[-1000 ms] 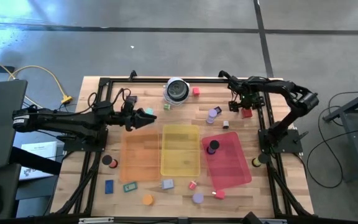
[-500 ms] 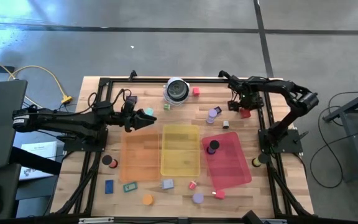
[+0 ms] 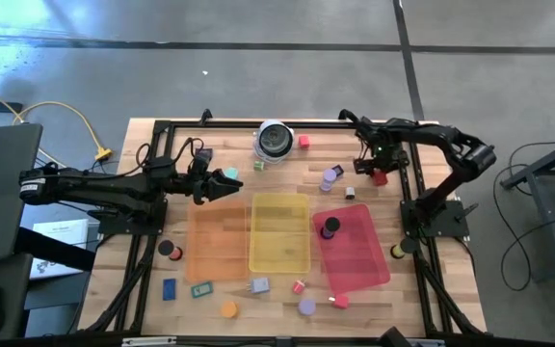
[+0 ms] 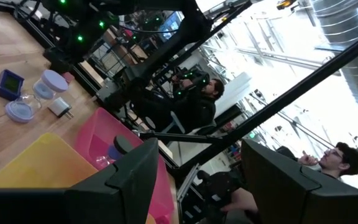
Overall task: Pick & Place Office items
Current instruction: Put the red charger adaptor into the orange bin
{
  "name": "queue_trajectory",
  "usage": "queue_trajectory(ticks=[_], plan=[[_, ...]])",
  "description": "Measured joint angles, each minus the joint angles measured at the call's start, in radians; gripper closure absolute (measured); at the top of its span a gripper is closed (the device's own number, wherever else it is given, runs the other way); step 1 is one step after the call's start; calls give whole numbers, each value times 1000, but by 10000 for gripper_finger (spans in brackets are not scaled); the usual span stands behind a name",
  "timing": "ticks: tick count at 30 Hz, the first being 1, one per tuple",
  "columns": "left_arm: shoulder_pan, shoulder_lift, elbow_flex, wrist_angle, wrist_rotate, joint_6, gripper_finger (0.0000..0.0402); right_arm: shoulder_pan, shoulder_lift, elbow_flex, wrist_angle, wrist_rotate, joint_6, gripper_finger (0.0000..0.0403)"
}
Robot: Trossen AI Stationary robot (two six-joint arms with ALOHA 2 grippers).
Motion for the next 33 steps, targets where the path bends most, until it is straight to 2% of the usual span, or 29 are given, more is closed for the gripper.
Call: queue_trajectory(ticks=[9, 13, 20, 27, 30, 33], plan=[[0, 0, 0, 1, -1, -16, 178, -5, -192, 20, 2, -71, -58, 203], [0, 0, 0, 1, -1, -79, 178, 1, -319, 51, 3, -143, -58, 203], [0, 0, 0, 2, -3, -67, 178, 63, -526, 72, 69, -247, -43, 203], [-14, 0, 0, 71, -9, -33, 177, 163, -639, 72, 118, -241, 2, 203], [-39, 0, 0, 88, -54, 18, 169, 197, -661, 72, 137, -238, 16, 203], [-77, 0, 0, 83, -140, 88, 143, 233, -668, 72, 149, -226, 29, 203]])
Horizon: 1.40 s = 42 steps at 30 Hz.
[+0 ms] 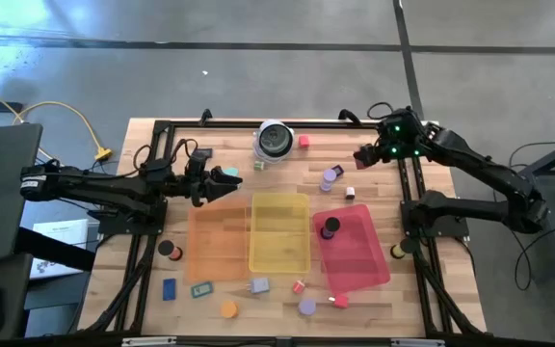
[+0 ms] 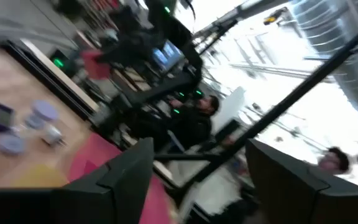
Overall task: Pick & Place Office items
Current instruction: Put the red charger adaptor into the orange bin
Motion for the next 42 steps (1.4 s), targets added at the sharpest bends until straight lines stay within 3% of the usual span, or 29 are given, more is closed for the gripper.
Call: queue_trajectory(ticks=[7, 11, 20, 27, 30, 38, 42], plan=[[-88, 0, 0, 3, -132, 94, 49, 100, -1, 0, 60, 8, 29, 203], [-93, 0, 0, 34, -159, 72, 20, 166, -1, 0, 187, -13, 62, 203], [-95, 3, 0, 54, -167, -40, 15, 301, -1, 0, 444, -22, 46, 203], [-147, 78, 0, 144, -417, 35, 15, 418, 36, 0, 706, 7, -12, 203], [-147, 136, 0, 245, -462, -51, 15, 445, 65, 1, 797, -1, -3, 203], [-64, 300, 6, 454, -404, -316, 15, 483, 141, 1, 888, -19, 34, 203], [-17, 394, 65, 533, -345, -437, 15, 495, 164, 1, 921, -24, 34, 203]])
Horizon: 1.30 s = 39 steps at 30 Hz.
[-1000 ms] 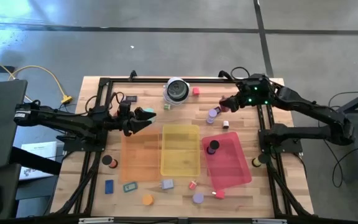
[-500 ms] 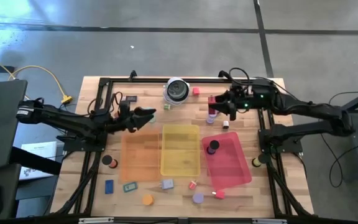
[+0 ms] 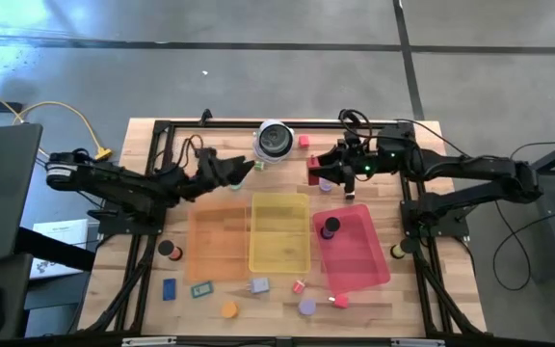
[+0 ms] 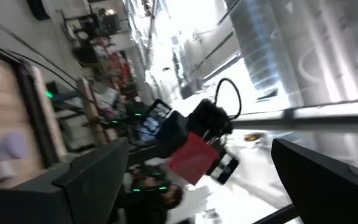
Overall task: Pick & Place Office items
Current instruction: Put the red charger adaptor into the orange bin
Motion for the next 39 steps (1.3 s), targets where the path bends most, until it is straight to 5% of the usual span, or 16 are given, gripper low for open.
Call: queue_trajectory(ticks=[13, 22, 39], plan=[[86, 293, 441, -32, 584, -75, 15, 42, 2, 0, 98, 3, 42, 203], [95, 326, 511, -147, 612, 15, 15, 53, -18, 0, 117, -7, 79, 203], [79, 325, 548, -281, 501, 280, 16, -30, 6, -1, 83, -29, 151, 203]])
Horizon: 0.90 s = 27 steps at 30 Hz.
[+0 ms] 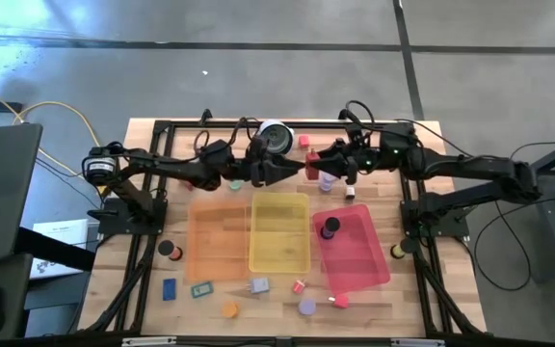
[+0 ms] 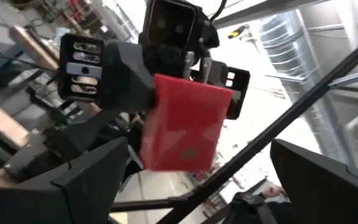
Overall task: Pick & Place Office items
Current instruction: Put the red charger adaptor into the orange bin
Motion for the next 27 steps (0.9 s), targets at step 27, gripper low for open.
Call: queue_trajectory(ticks=[27], plan=[[13, 1, 0, -53, -23, -6, 17, -76, 145, 0, 123, -78, 52, 203]])
